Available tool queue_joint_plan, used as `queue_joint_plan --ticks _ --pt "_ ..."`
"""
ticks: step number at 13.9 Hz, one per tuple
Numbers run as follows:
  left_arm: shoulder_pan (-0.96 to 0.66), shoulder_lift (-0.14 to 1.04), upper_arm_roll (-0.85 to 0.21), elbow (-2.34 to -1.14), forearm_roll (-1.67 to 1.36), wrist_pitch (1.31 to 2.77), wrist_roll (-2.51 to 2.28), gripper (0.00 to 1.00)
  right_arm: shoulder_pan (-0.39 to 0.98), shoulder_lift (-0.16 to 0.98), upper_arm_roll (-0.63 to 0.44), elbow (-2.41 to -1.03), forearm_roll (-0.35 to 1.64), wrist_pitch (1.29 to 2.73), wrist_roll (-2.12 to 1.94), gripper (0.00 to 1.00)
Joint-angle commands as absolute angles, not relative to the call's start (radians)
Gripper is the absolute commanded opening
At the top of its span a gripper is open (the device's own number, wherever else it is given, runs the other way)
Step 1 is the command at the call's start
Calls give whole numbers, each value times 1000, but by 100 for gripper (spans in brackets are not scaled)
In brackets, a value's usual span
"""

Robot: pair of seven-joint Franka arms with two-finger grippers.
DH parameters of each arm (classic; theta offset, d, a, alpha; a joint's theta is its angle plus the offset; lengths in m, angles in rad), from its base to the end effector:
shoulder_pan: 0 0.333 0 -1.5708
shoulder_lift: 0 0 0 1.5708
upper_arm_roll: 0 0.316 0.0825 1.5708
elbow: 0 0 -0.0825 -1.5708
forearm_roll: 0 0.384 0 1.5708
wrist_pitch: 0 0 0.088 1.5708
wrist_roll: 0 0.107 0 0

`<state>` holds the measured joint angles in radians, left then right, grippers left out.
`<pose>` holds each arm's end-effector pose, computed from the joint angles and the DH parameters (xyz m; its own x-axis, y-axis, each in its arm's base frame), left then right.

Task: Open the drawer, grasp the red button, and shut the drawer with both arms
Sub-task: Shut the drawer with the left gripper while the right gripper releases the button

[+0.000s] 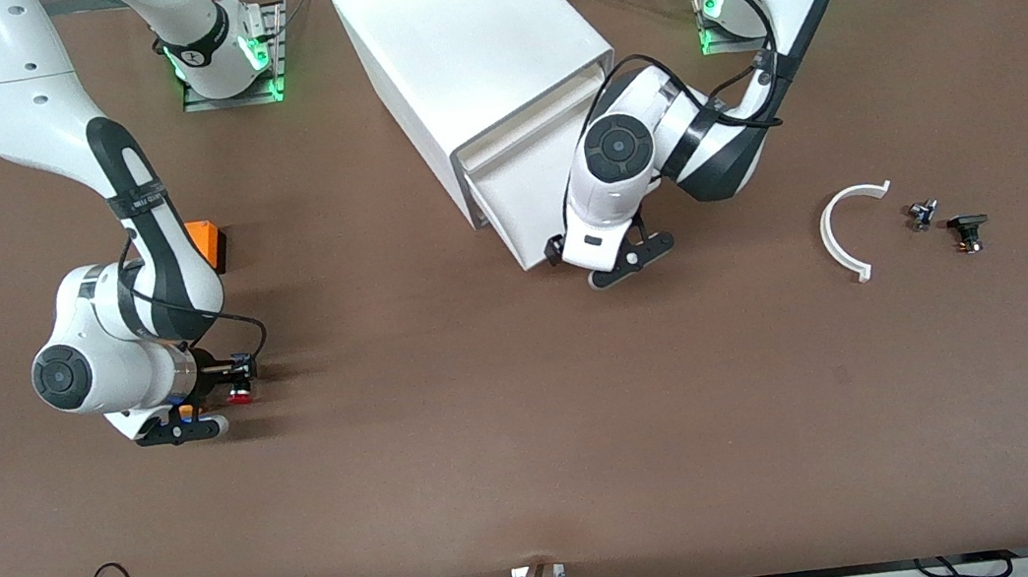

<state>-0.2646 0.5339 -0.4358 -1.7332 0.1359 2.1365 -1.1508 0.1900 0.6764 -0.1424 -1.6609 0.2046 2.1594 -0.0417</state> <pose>0.5212 -0.3972 0.2900 0.9057 0.4038 -0.1289 0.4042 -0.9143 -0.0242 0.6631 0.0489 0.2037 0.9859 -0.0096 -0.1671 -0.0210 -0.9976 -0.0665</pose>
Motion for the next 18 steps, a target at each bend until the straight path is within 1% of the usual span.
queue_joint_plan --ticks 1,2,3,4,5,8,10,12,15,18 --pt "-242 505 -512 -1772 121 2108 -1127 100 169 684 -121 -1664 230 2183 -60 0" --pt "-238 509 -526 -1773 118 2085 -1111 100 169 684 -121 -1661 230 2177 -60 7" --pt "-241 511 -547 -1773 101 2062 -1092 100 169 683 -121 -1658 230 2174 -58 20" --pt "-241 517 -552 -1773 74 2056 -1091 100 169 683 -121 -1657 230 2174 -58 52" --pt "-248 517 -552 -1772 51 2056 -1103 100 169 681 -120 -1655 230 2174 -57 100" --pt "-282 517 -555 -1770 29 2007 -1104 100 175 666 -120 -1638 230 2140 -55 100" --pt "-295 520 -557 -1770 -3 2002 -1101 100 181 628 -123 -1615 224 2056 -66 100" --pt "-302 528 -558 -1761 -61 2003 -1086 100 172 565 -129 -1623 225 2033 -60 100" --pt "-316 528 -558 -1758 -64 2002 -1085 100 175 485 -186 -1632 204 1976 -61 100" --pt "-343 529 -557 -1763 -63 2002 -1094 100 179 401 -189 -1635 141 1912 -40 100"
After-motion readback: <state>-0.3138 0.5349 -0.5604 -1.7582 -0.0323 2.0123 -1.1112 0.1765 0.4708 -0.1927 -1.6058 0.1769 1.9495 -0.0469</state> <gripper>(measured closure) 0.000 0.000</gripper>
